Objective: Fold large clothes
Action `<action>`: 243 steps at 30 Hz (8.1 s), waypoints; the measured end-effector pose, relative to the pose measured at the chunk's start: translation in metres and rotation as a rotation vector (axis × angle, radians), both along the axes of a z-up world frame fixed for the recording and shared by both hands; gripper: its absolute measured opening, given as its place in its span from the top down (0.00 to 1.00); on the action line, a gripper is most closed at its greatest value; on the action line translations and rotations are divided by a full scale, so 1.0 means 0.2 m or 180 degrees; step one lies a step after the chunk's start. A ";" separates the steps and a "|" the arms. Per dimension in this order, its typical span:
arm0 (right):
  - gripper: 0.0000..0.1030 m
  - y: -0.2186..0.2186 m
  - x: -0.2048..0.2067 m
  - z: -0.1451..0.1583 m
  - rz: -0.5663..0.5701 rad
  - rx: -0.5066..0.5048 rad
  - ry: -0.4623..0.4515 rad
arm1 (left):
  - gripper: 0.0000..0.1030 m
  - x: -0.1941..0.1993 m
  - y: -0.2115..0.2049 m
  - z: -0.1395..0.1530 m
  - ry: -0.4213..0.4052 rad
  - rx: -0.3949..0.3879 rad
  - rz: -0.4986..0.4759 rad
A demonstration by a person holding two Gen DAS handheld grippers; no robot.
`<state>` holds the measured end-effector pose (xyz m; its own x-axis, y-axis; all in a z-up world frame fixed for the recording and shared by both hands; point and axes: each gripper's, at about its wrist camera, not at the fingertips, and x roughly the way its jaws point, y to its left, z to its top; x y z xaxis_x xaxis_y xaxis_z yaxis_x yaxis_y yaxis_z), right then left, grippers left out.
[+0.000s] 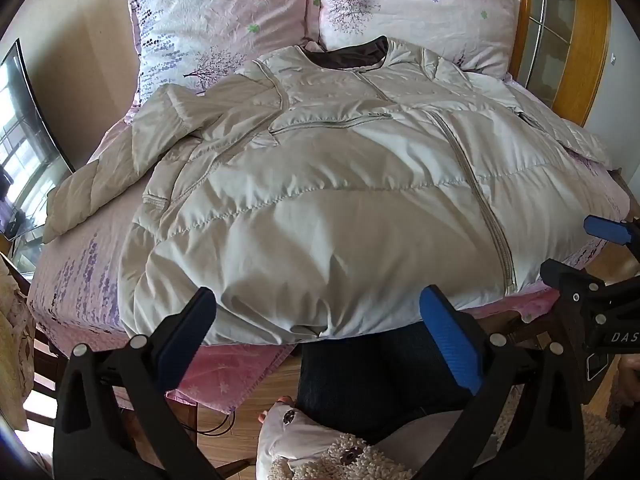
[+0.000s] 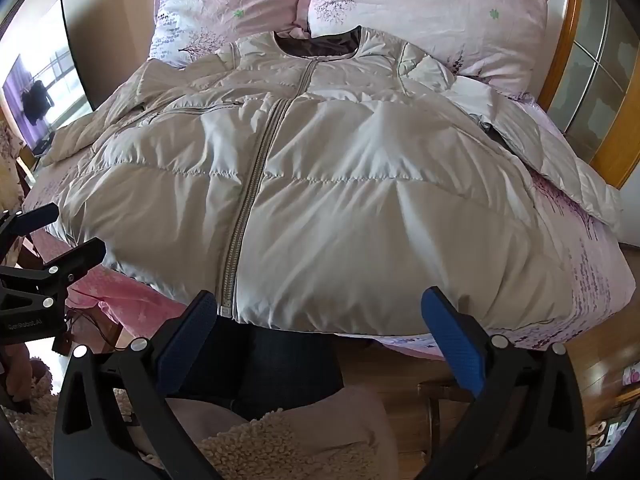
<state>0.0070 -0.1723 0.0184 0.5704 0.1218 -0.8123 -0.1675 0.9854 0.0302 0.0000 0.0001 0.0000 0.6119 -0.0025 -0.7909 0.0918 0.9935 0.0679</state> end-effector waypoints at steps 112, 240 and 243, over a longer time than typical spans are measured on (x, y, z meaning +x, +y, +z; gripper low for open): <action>0.01 -0.42 0.27 0.08 -0.0674 0.0873 -0.0166 | 0.02 0.15 0.18 0.05 -0.0092 -0.0609 0.0101; 0.38 0.48 1.59 0.06 0.0366 0.1135 0.0700 | 0.25 0.41 1.91 -0.20 -0.0472 -0.2750 0.2677; 0.38 0.45 1.56 0.08 0.0384 0.1195 0.0713 | 0.36 0.43 1.97 -0.23 -0.0565 -0.2856 0.2846</action>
<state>0.3195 -0.0828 0.0350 0.3491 0.4865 -0.8009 -0.2290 0.8731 0.4304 0.0854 0.3931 -0.0467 0.7734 -0.0253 -0.6334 -0.5704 0.4082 -0.7127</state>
